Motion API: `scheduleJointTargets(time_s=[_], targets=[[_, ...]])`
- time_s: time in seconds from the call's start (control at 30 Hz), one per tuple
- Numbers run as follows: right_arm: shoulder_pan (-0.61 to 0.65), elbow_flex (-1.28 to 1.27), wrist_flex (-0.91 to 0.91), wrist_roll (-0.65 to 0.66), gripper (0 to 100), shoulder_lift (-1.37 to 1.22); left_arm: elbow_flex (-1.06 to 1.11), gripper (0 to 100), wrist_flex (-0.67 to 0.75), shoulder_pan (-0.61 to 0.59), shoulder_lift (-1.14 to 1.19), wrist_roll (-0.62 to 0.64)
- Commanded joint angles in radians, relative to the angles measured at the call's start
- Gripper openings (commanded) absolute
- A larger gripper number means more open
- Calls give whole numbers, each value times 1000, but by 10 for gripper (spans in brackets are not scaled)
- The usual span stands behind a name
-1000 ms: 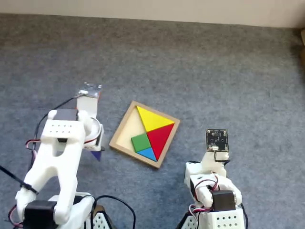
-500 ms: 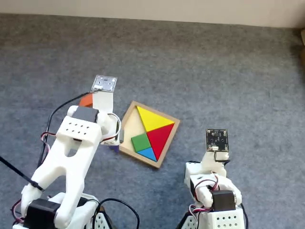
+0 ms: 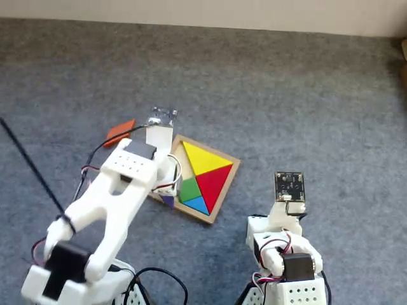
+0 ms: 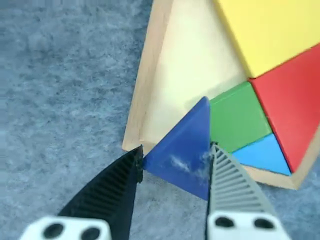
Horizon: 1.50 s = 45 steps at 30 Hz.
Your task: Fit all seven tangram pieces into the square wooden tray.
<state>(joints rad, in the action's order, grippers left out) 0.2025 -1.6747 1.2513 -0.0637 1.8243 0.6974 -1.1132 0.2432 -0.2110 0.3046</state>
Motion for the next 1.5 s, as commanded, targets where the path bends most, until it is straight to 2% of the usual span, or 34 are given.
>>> scheduleJointTargets(time_s=[0.0, 0.3, 0.53, 1.0, 1.2, 1.3, 1.47], targets=[[-13, -136, 7, -6, 34, 22, -101, 78, 6, 13, 81, 40], [-13, -136, 7, -6, 34, 22, -107, 82, 14, -21, 76, 43], [-13, -136, 7, -6, 34, 22, -104, 235, 9, -25, 74, 158], [-13, -137, 7, -6, 34, 24, -111, 239, 8, -33, 71, 157], [-13, -137, 7, -6, 34, 24, -111, 238, 11, -84, 71, 155], [-13, -137, 7, -6, 34, 24, -111, 216, 8, -87, 35, 110], [-13, -137, 7, -6, 34, 24, -38, 49, 15, -81, -133, 18]])
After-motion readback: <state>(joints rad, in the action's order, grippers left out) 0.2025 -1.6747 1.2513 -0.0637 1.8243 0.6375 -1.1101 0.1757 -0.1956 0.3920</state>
